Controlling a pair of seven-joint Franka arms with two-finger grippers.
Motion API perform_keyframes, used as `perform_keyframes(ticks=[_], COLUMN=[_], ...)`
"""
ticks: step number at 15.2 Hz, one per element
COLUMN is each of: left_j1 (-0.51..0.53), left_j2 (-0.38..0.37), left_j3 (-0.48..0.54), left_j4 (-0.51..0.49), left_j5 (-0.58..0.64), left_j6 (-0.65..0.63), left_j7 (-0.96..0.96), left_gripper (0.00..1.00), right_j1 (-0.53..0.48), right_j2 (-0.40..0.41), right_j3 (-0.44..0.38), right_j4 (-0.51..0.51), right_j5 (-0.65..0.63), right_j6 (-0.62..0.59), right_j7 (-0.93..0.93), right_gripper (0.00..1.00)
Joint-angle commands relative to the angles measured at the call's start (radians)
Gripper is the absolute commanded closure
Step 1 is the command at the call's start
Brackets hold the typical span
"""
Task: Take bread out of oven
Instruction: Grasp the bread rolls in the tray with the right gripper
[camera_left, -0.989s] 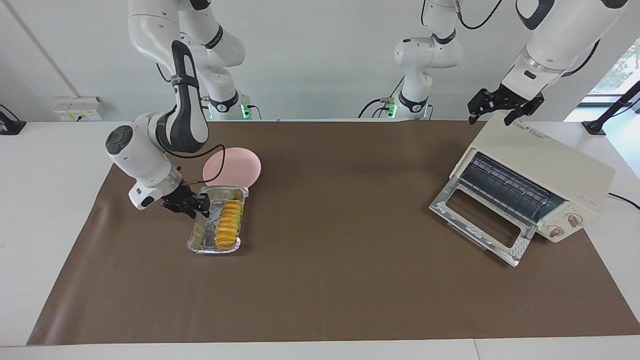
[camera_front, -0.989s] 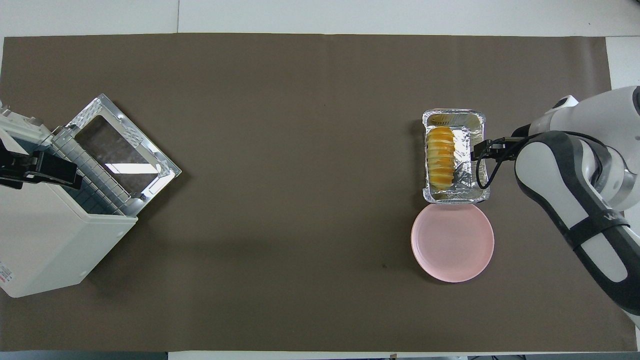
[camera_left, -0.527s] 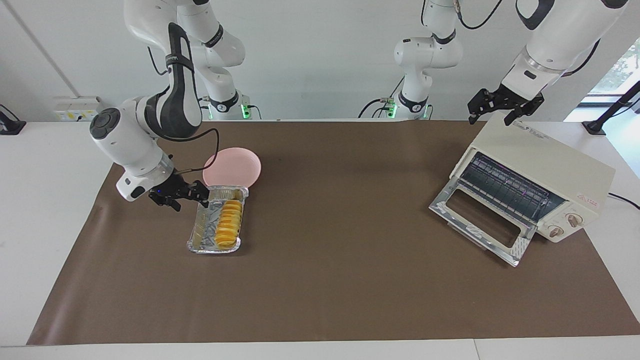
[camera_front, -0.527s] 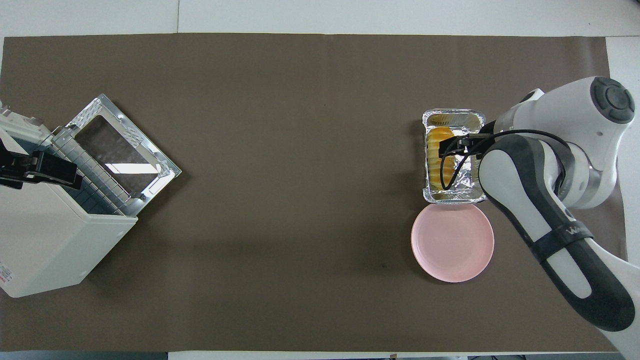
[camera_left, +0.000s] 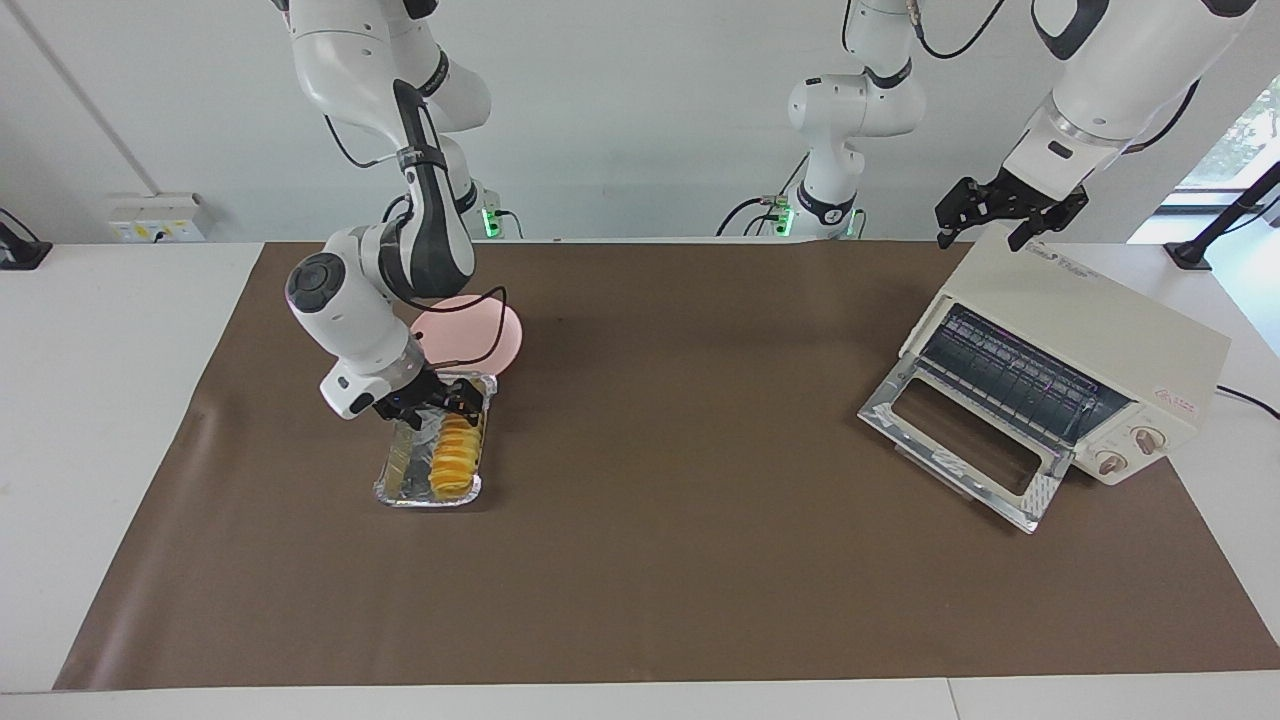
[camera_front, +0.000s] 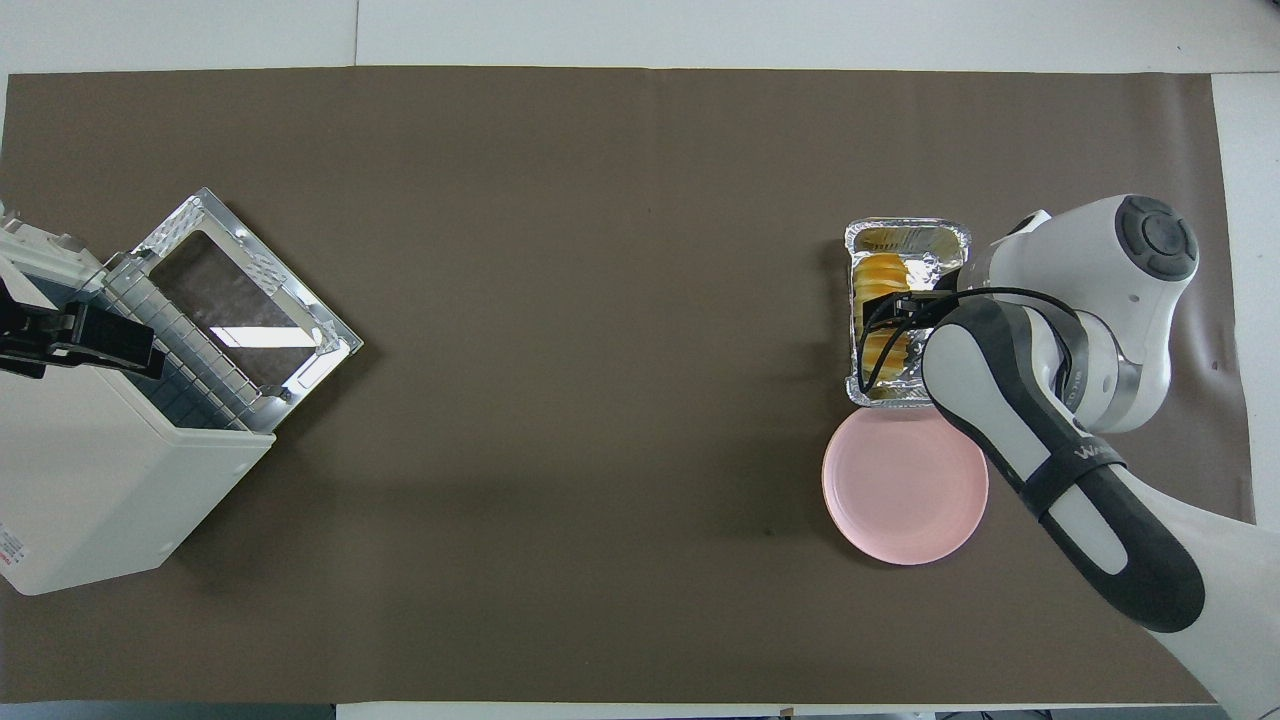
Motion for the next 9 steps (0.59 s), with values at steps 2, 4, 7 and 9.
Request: perform_keyframes(ticks=[2,4,7,9], left_j1=[0.010,0.010,0.010,0.010], left_j2=[-0.015,-0.015,-0.015,-0.015], left_j3=[-0.007,-0.007,-0.007,-0.007], left_j4=[-0.018,-0.018,-0.018,-0.018], left_j5=[0.016,0.016,0.016,0.016], left_j6=[0.009,0.009,0.009,0.009], left_j7=[0.001,0.000,0.000,0.001], left_gripper=[0.00,0.00,0.00,0.00], right_j1=[-0.011,-0.011,-0.011,-0.011], right_j2=[-0.003,-0.003,0.003,0.003], right_j3=[0.008,0.008,0.008,0.007], right_j4=[-0.031,-0.034,-0.038,-0.040], right_j5=[-0.014,-0.014,-0.014,-0.014], right_j6=[0.029,0.028,0.032,0.032], right_j7=[0.000,-0.002,-0.003,-0.003], right_gripper=[0.01,0.04,0.22,0.46])
